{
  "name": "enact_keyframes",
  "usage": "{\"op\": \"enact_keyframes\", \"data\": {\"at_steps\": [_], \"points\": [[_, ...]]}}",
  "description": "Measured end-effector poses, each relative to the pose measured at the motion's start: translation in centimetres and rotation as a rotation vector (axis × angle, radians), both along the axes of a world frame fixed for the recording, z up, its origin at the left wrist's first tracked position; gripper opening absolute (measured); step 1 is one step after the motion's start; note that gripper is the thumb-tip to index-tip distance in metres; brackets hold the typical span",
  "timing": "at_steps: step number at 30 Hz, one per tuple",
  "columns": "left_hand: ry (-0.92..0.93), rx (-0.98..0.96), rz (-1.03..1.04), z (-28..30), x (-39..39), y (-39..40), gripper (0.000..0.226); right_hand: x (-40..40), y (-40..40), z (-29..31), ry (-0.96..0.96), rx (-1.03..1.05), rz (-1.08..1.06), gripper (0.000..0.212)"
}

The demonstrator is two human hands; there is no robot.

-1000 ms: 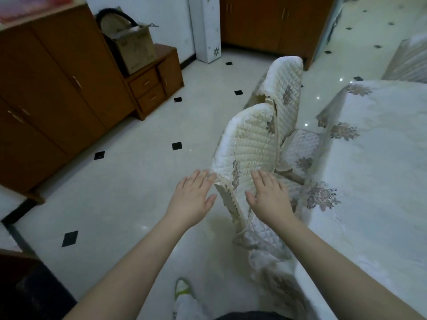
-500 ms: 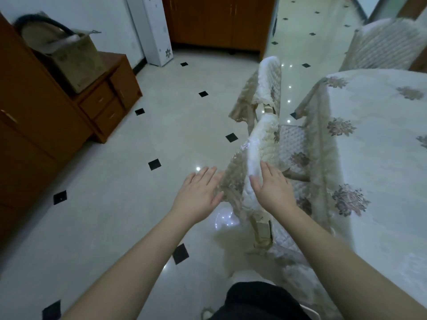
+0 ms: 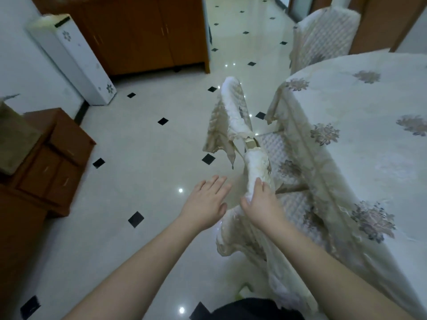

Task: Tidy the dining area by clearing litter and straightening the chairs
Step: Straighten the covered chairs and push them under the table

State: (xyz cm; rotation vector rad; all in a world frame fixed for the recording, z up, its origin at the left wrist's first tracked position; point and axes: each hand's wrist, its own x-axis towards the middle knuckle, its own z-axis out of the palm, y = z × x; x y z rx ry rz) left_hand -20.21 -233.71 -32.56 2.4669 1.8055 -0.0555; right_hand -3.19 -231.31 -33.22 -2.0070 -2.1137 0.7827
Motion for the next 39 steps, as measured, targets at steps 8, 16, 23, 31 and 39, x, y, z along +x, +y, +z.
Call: {"op": "enact_keyframes", "data": {"at_steps": [8, 16, 23, 31, 39], "points": [[-0.013, -0.019, -0.393, -0.2, -0.6, 11.7, 0.075, -3.3, 1.6, -1.2, -0.159, 0.027, -0.172, 0.075], [-0.11, 0.08, -0.916, -4.0, -0.3, 21.0, 0.081, -6.3, 4.0, -1.3, -0.309, 0.054, -0.529, 0.058], [-0.029, -0.019, -1.184, -3.9, 2.6, 24.1, 0.064, -7.6, -1.2, -0.9, -0.467, -0.06, -1.036, 0.06], [0.052, -0.095, -1.223, -3.5, 5.8, 24.7, 0.035, -6.7, -1.7, -1.6, -0.48, -0.045, -1.167, 0.049], [0.031, -0.073, -1.224, -3.5, 7.5, 24.8, 0.024, -4.5, -1.7, -2.1, -0.441, 0.002, -1.163, 0.052]]}}
